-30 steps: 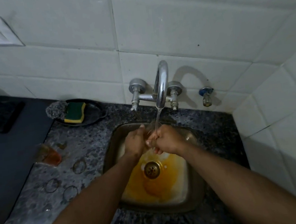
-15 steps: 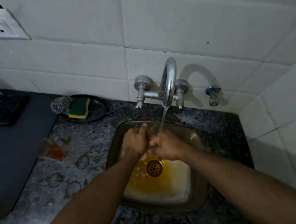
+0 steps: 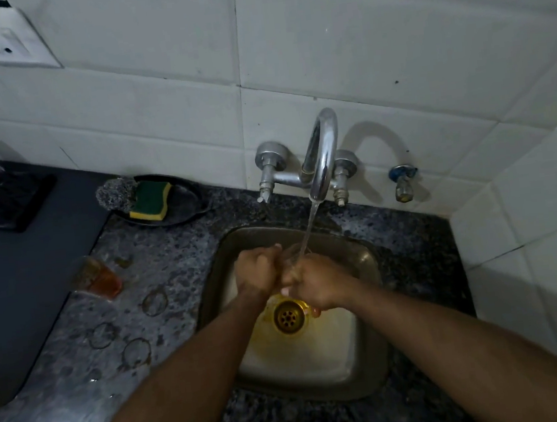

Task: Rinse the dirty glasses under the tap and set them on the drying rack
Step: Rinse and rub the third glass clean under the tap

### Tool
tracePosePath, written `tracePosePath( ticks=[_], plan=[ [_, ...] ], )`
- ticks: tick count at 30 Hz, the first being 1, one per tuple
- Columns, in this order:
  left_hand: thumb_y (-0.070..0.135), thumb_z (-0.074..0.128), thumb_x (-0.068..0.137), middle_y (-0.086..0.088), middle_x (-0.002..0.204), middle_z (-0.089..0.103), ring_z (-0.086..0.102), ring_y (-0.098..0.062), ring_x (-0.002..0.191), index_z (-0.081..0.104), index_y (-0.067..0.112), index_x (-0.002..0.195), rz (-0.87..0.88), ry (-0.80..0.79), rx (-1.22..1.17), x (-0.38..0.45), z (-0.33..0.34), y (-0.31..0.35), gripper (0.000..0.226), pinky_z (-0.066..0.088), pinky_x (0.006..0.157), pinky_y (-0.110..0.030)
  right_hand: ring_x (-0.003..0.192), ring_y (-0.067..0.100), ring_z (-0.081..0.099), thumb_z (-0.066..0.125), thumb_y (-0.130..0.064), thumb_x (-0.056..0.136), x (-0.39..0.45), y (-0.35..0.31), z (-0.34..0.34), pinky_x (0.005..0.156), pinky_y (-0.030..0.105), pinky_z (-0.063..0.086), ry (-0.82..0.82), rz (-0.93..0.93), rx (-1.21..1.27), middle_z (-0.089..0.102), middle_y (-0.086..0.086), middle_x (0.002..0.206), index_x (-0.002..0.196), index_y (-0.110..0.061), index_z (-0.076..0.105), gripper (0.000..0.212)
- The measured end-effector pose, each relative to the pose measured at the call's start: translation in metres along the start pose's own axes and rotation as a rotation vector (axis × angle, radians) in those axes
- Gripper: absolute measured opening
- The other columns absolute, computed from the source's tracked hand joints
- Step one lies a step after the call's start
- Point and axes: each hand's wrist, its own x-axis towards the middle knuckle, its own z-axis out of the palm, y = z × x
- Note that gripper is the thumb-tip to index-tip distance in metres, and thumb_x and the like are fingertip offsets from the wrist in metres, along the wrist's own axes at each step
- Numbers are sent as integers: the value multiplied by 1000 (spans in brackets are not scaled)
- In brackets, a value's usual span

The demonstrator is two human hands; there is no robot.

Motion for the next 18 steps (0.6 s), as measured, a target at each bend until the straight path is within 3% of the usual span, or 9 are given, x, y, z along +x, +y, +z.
tracePosePath(
  ticks=[2, 4, 6, 8, 11, 13, 15, 18],
  plan=[
    [15, 65, 85, -1, 54, 61, 54, -19, 54, 70, 13, 55, -80, -22, -71, 1, -2, -3, 30, 45, 51, -29, 75, 5, 67, 75, -40, 91, -3, 0, -2, 79, 38, 61, 138, -67, -124, 72, -11, 82, 84, -34, 74, 10],
    [3, 56, 89, -9, 60, 58, 51, -18, 51, 67, 5, 66, -115, -101, -97, 4, -6, -1, 26, 38, 41, -20, 93, 14, 68, 74, -47, 89, -9, 1, -4, 79, 36, 59, 314, -156, -353, 74, -9, 99, 104, -31, 77, 22],
    [0, 51, 91, -14, 68, 59, 55, -15, 47, 69, 0, 81, -128, -143, -139, 6, -11, 5, 20, 39, 39, -18, 98, 20, 64, 77, -45, 87, -11, 5, -3, 69, 35, 57, 484, -284, -610, 73, -7, 100, 104, -26, 79, 25],
    [-3, 51, 92, -11, 68, 64, 57, -9, 48, 71, -1, 81, -55, -163, -74, 10, -14, 10, 23, 41, 40, -18, 97, 23, 64, 81, -37, 85, -12, 11, -2, 66, 37, 59, 544, -426, -688, 74, -5, 97, 100, -22, 79, 21],
    [0, 54, 91, -4, 62, 63, 55, -6, 49, 70, 12, 62, 36, -257, 75, 11, -13, 16, 35, 44, 48, -23, 98, 20, 70, 77, -32, 88, -12, 10, -11, 73, 32, 57, 351, -429, -539, 76, -5, 106, 107, -31, 78, 19],
    [11, 56, 83, -7, 57, 56, 50, -16, 53, 62, 17, 48, 26, -312, 73, 8, -9, 21, 36, 41, 57, -32, 87, 21, 69, 73, -27, 92, -8, 3, -17, 67, 29, 45, 136, -315, -528, 72, -2, 93, 91, -29, 72, 2],
    [8, 56, 83, -2, 51, 47, 41, -16, 53, 54, 18, 43, 23, -322, 64, 9, -6, 24, 42, 35, 59, -34, 82, 20, 67, 72, -27, 93, 1, -2, -18, 66, 28, 40, 63, -258, -593, 67, -1, 85, 81, -25, 65, 14],
    [4, 56, 90, 4, 48, 49, 43, -9, 46, 56, 19, 48, -17, -253, -39, 8, -6, 20, 44, 35, 55, -28, 92, 14, 67, 74, -29, 94, 11, 2, -17, 75, 29, 47, 13, -203, -428, 73, -5, 100, 103, -24, 74, 10]
  ],
)
